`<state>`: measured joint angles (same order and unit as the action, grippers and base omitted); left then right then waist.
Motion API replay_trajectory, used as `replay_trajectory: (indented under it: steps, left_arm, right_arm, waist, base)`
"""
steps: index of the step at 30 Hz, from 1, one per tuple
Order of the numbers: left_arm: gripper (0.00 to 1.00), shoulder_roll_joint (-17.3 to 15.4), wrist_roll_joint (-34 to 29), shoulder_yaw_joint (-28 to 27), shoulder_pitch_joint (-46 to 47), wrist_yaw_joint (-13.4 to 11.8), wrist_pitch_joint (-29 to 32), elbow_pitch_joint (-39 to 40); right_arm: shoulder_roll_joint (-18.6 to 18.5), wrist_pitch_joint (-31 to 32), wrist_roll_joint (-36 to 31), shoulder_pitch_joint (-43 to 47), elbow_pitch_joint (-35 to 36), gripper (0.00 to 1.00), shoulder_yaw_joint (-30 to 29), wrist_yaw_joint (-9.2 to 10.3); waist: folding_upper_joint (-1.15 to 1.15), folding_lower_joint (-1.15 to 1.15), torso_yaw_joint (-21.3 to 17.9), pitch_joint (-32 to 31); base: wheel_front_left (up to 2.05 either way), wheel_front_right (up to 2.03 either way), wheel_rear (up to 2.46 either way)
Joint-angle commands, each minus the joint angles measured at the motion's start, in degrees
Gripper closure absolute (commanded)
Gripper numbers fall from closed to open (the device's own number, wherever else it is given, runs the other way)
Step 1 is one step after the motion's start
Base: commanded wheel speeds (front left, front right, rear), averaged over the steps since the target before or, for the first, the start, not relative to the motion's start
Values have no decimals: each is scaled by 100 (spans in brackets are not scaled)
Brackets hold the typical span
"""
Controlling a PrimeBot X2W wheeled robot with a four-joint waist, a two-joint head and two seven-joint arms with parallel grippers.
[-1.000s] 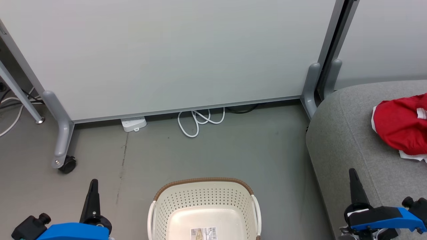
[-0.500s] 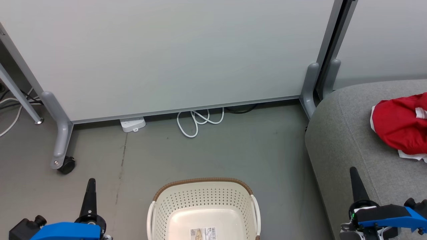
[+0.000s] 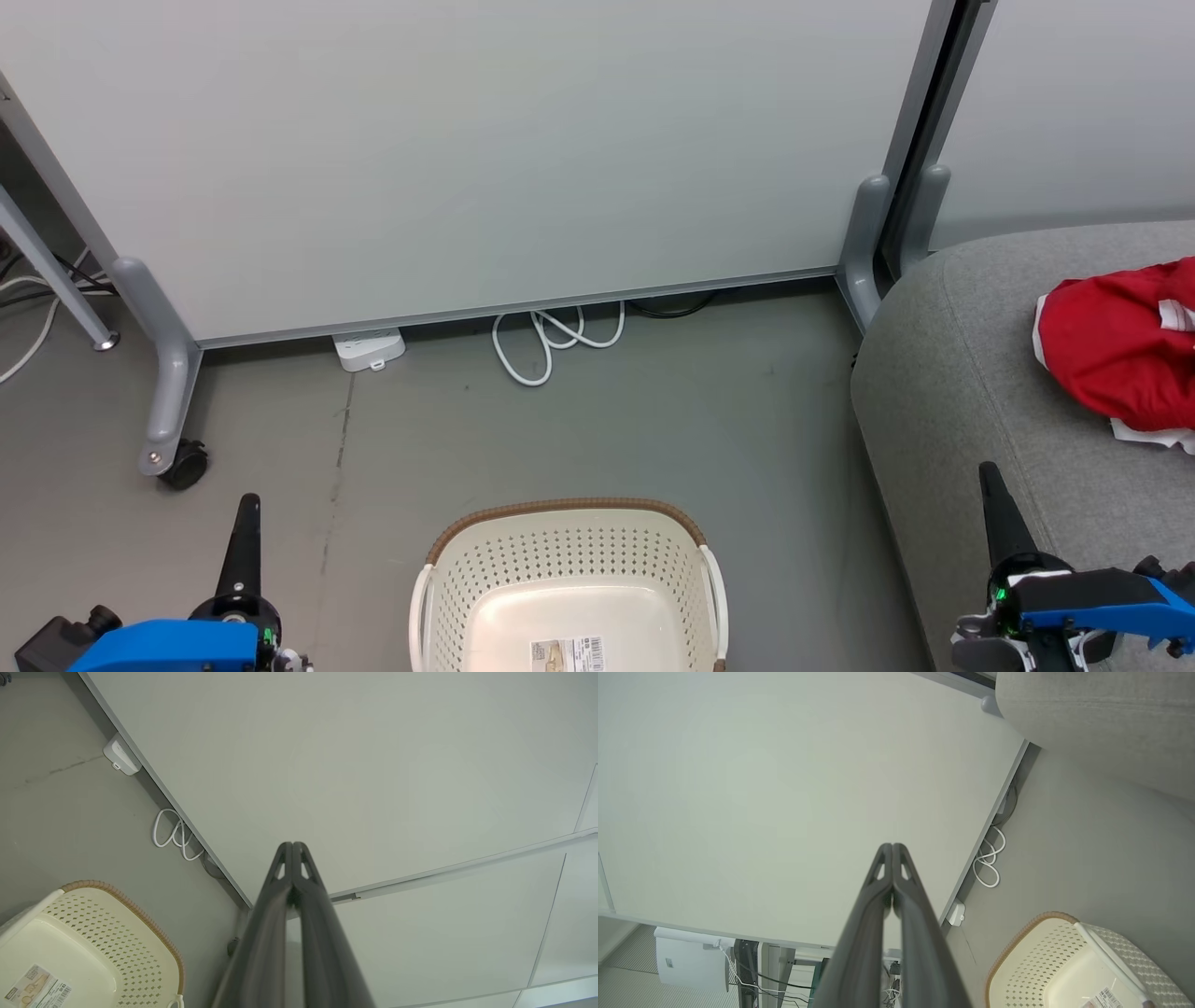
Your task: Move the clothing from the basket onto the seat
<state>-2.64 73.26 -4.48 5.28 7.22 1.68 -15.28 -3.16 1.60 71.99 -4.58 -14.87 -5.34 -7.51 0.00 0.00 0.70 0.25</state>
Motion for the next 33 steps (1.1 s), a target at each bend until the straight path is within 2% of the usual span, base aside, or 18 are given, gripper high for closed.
replay_trajectory:
  steps: [1,33]
  left_arm:
    - [100,-35,132,-40,113,32,38,59]
    - [100,-38,1565,-192,122,39,415,119]
  right_arm:
    - [12,41,149,-138,59,100,-20,2]
    - [33,420,1680,-187,89,100,-109,3]
  waist:
    - [0,0,-2,0]
    - [0,0,-54,-6]
  base:
    - [0,0,0]
    - [0,0,0]
